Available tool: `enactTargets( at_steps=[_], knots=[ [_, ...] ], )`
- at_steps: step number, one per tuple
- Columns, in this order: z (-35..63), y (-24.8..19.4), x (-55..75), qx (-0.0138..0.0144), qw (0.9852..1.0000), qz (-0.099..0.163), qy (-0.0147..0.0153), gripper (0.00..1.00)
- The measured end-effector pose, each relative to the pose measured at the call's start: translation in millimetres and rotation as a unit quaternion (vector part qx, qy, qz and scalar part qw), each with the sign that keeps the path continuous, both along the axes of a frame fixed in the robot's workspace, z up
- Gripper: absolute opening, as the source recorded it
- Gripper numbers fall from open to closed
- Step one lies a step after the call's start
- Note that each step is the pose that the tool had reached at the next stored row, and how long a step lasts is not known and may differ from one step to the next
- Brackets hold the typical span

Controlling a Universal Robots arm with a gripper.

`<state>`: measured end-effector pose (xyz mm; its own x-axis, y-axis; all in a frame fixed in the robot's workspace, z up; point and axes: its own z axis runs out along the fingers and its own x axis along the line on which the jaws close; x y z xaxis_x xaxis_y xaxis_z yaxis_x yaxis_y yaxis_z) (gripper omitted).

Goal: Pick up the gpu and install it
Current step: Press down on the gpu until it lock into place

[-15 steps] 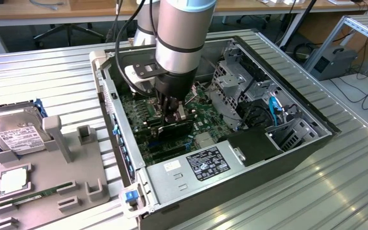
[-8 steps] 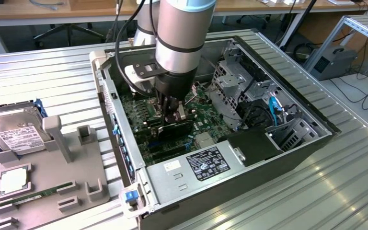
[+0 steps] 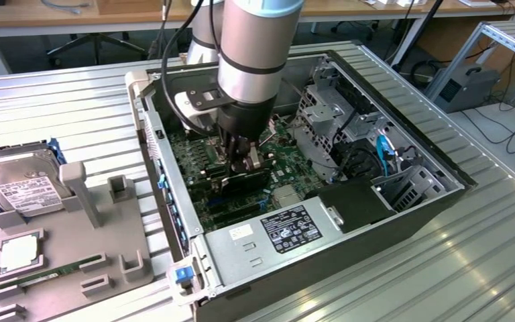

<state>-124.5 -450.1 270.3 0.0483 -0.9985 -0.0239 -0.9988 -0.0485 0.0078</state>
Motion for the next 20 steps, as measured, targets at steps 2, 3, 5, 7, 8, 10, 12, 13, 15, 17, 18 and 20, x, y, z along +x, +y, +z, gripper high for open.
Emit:
enactTargets(
  at_steps=[2, 3, 5, 7, 8, 10, 12, 13, 15, 17, 18, 20],
  knots=[
    [0.0, 0.4, 0.0, 0.0000, 1.0000, 0.000, 0.0000, 0.11],
    [0.0, 0.7, 0.0, 0.0000, 1.0000, 0.000, 0.0000, 0.11],
    [0.0, 0.7, 0.0, 0.0000, 1.0000, 0.000, 0.0000, 0.11],
    [0.0, 0.2, -0.1, 0.0001, 1.0000, 0.000, 0.0000, 0.11],
    [0.0, 0.1, 0.0, 0.0002, 1.0000, 0.000, 0.0000, 0.11],
    [0.0, 0.1, 0.0, 0.0001, 1.0000, 0.000, 0.0000, 0.11],
    [1.5, 0.2, 0.0, 0.0006, 1.0000, 0.000, -0.0003, 0.11],
    [3.1, 0.2, 0.0, 0.0005, 1.0000, 0.000, -0.0002, 0.11],
    [7.0, 0.1, 0.0, 0.0002, 1.0000, 0.000, -0.0001, 0.11],
    [10.9, 0.1, 0.0, 0.0002, 1.0000, 0.000, 0.0000, 0.11],
    [12.8, 0.1, 0.0, 0.0001, 1.0000, 0.000, 0.0000, 0.11],
    [17.4, 0.1, 0.1, 0.0002, 1.0000, 0.000, 0.0000, 0.11]
  ],
)
